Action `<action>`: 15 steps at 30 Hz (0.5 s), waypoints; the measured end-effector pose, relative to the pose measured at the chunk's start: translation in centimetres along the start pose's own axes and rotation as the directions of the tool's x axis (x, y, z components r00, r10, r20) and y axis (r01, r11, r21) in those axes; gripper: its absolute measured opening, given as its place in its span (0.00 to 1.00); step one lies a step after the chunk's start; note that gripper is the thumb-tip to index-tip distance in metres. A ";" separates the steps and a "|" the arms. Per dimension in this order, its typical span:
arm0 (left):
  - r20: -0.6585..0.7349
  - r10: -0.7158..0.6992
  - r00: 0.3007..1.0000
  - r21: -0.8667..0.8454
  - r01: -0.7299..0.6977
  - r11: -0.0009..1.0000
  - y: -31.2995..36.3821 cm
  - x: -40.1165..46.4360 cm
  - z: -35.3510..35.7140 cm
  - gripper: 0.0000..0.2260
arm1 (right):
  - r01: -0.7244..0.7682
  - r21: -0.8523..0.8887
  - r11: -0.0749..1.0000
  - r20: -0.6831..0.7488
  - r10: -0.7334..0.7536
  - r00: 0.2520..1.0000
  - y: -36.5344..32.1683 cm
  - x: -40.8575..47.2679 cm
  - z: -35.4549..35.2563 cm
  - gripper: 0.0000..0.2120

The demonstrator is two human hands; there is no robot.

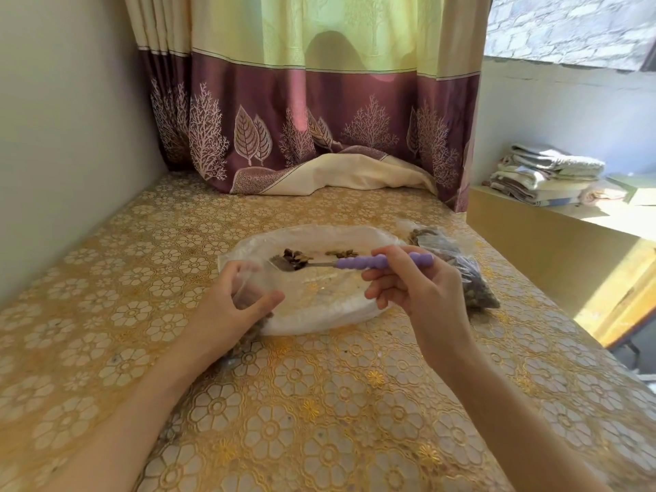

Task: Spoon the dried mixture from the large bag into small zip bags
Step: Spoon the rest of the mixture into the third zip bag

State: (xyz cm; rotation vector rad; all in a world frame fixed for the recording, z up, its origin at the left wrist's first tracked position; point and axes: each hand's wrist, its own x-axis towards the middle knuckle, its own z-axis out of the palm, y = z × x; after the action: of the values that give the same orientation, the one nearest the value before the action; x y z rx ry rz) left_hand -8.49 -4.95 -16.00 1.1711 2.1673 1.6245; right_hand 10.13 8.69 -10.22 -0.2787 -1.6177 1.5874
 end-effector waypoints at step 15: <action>-0.118 0.061 0.991 -0.148 -0.078 0.986 1.2 -0.3 -0.3 0.23 | 0.029 0.028 0.999 0.159 -0.034 0.987 -1.0 1.0 0.4 0.09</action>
State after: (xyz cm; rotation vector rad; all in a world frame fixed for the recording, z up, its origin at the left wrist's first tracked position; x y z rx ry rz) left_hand -7.85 -5.25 -14.90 1.1477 2.0449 1.8921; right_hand 9.57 8.93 -8.87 -0.1142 -1.7122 1.6400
